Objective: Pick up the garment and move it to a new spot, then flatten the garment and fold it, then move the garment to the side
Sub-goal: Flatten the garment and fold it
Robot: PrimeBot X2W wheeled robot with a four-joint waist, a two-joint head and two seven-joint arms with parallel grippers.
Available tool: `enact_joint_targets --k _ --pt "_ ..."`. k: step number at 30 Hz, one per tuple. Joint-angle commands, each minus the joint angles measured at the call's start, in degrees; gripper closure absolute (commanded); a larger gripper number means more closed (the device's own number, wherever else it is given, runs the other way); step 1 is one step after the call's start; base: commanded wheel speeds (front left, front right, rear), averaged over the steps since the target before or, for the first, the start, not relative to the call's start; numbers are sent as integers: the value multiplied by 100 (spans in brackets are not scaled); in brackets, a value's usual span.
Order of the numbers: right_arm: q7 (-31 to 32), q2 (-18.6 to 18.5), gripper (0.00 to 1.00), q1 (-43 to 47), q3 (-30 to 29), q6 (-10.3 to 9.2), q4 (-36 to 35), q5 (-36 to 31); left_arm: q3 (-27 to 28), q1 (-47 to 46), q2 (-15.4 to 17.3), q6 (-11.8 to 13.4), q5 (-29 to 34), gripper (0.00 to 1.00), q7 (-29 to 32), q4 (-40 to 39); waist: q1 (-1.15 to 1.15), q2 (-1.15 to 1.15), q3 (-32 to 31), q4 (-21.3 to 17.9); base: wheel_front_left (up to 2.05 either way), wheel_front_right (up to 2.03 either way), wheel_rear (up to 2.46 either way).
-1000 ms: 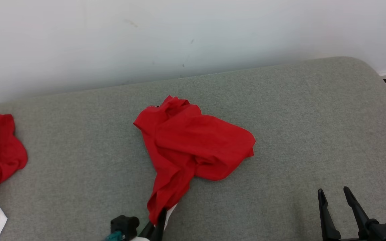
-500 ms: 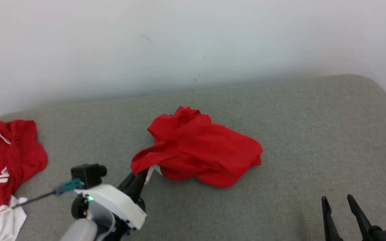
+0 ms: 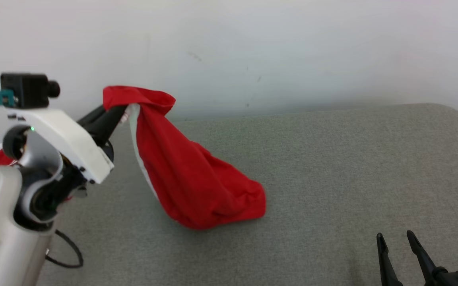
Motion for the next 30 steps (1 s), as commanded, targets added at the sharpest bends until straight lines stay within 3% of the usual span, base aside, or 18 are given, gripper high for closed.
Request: enact_joint_targets --k 1,7,11,15,21,30 --pt "4 -7 0 -25 2 -12 23 13 -14 -196 116 36 -4 100 157 -67 0 0 -1 -4 0 0 0" --pt "4 -8 0 -47 31 -12 53 30 -218 -746 207 54 204 100 536 -6 0 0 -2 -48 0 0 0" --pt "4 -9 0 -99 107 -12 85 46 -420 -967 -2 69 269 100 616 125 0 0 8 -143 0 0 0" --pt "4 -7 0 -104 105 -12 105 61 -788 -873 -399 13 289 100 535 204 0 0 37 -244 0 0 0" --pt "4 -10 0 -182 144 -12 121 105 -1766 -572 -1122 -136 541 100 471 396 0 0 123 -498 0 0 0" --pt "4 -11 0 -362 467 -12 151 412 -2983 -401 -1907 -271 963 100 414 1309 0 0 466 -1216 0 0 0"
